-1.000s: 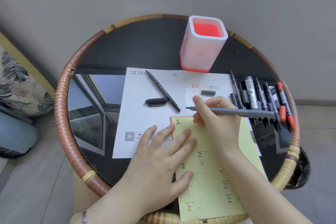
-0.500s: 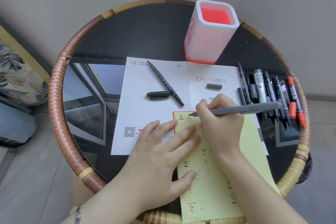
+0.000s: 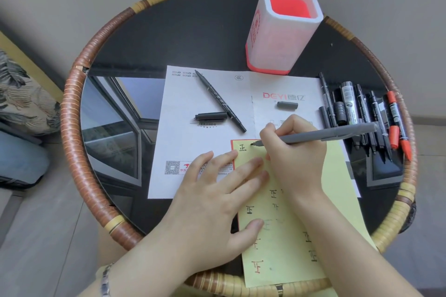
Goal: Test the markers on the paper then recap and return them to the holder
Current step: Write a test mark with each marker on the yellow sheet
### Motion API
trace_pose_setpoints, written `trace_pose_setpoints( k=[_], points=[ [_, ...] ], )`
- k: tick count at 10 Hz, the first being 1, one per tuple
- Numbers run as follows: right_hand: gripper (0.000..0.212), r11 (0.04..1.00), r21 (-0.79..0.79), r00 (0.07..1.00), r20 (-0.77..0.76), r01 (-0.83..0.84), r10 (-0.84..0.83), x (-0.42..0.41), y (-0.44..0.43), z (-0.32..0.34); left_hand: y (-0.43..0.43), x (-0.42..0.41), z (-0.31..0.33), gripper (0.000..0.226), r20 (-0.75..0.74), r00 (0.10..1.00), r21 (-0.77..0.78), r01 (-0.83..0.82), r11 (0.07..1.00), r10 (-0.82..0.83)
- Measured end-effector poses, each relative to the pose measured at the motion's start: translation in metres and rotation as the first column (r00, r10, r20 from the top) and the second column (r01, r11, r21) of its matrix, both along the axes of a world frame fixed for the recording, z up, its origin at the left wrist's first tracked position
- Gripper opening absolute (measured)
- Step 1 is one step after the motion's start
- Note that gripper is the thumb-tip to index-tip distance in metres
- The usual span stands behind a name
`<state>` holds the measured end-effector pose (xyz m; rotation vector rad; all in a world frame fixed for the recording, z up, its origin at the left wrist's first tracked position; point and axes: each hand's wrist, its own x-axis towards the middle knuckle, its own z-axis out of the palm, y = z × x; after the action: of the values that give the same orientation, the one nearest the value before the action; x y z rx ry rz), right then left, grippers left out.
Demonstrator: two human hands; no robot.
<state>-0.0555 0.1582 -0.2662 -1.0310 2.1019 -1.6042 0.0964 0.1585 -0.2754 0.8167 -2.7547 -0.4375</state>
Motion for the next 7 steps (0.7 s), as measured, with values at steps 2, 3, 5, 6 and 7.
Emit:
trace_pose_setpoints(
  k=[2, 3, 5, 6, 7],
  points=[
    [0.042, 0.999, -0.023, 0.998, -0.056, 0.032, -0.033, 0.0010, 0.0011, -0.0019, 0.0004, 0.0003, 0.0000, 0.058, -0.007, 1.000, 0.005, -0.003, 1.000, 0.003],
    [0.038, 0.999, -0.032, 0.999, -0.026, 0.040, -0.041, -0.0002, 0.0010, -0.0006, 0.0002, 0.0000, 0.0000, 0.058, -0.005, 1.000, 0.001, -0.005, 1.000, 0.005],
    [0.034, 1.000, -0.013, 1.000, -0.013, 0.008, -0.009, 0.0010, 0.0013, 0.0002, 0.0003, -0.0002, -0.0008, 0.059, -0.008, 1.000, 0.008, -0.007, 1.000, 0.007],
    [0.041, 1.000, -0.013, 1.000, -0.022, 0.002, -0.002, 0.0001, 0.0017, -0.0009, 0.0002, -0.0004, -0.0003, 0.059, -0.012, 1.000, 0.009, -0.007, 1.000, 0.007],
    [0.043, 1.000, -0.021, 1.000, -0.013, 0.000, 0.000, -0.0004, 0.0022, -0.0017, 0.0005, -0.0003, -0.0003, 0.059, -0.007, 1.000, 0.008, -0.009, 1.000, 0.009]
  ],
)
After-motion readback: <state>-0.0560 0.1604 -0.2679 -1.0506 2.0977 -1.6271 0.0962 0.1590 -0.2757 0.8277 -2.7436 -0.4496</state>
